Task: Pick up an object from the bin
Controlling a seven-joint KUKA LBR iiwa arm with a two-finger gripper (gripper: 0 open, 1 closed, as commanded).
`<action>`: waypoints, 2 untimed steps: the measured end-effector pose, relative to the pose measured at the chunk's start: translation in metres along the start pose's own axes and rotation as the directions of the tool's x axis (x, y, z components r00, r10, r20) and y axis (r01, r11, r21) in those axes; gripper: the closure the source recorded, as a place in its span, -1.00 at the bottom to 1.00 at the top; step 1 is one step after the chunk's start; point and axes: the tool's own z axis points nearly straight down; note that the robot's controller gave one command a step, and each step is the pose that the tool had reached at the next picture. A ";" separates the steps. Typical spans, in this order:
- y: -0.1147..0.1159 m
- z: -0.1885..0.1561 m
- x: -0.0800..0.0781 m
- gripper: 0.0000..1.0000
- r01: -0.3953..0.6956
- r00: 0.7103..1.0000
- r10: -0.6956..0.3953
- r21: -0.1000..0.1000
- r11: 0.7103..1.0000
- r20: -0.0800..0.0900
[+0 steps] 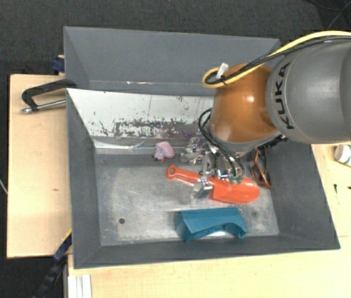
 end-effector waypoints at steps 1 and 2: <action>0.006 0.032 -0.007 1.00 -0.124 0.992 0.124 -0.001 0.992 -0.002; 0.006 0.032 -0.007 1.00 -0.124 0.992 0.124 -0.001 0.992 -0.002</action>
Offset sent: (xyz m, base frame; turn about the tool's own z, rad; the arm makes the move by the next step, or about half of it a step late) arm 0.0000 0.0000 0.0000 0.0000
